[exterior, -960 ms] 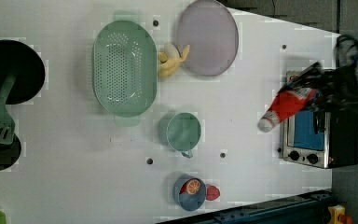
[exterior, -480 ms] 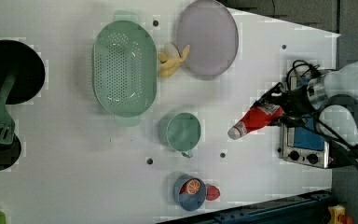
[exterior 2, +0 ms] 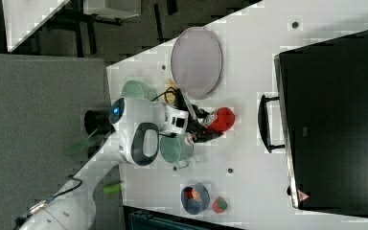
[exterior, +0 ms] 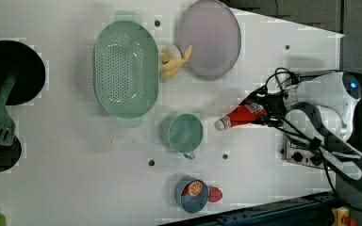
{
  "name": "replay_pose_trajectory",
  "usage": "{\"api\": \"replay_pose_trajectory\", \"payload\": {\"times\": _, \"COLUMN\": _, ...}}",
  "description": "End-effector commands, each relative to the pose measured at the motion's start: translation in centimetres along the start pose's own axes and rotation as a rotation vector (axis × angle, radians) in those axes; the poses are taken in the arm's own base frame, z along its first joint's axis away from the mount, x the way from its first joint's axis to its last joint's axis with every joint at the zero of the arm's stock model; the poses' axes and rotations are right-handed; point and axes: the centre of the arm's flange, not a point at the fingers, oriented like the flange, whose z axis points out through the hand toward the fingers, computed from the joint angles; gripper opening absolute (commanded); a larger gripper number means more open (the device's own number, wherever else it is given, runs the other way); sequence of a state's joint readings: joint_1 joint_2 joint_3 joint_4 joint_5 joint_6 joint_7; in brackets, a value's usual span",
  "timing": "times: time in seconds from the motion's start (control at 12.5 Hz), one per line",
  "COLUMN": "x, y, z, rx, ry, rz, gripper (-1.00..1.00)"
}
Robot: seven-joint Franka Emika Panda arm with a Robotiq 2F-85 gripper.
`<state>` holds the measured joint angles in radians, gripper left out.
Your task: Pick Ketchup from oven and place it on table.
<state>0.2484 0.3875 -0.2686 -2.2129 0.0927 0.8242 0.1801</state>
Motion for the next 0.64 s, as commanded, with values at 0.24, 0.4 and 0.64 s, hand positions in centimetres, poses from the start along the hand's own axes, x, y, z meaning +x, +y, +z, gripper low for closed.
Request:
{"api": "replay_pose_trajectory", "payload": {"times": 0.24, "x": 0.1, "y": 0.1, "z": -1.0, "rx": 0.037, "ry": 0.03, "rz": 0.022, "gripper": 1.0}}
{"api": "replay_pose_trajectory", "payload": {"times": 0.4, "x": 0.6, "y": -0.2, "z": -5.5, "rx": 0.109, "ry": 0.051, "rz": 0.028, "gripper": 1.0}}
{"api": "replay_pose_trajectory", "payload": {"times": 0.64, "x": 0.9, "y": -0.4, "z": -16.6, "rx": 0.228, "ry": 0.071, "rz": 0.023, "gripper": 1.0}}
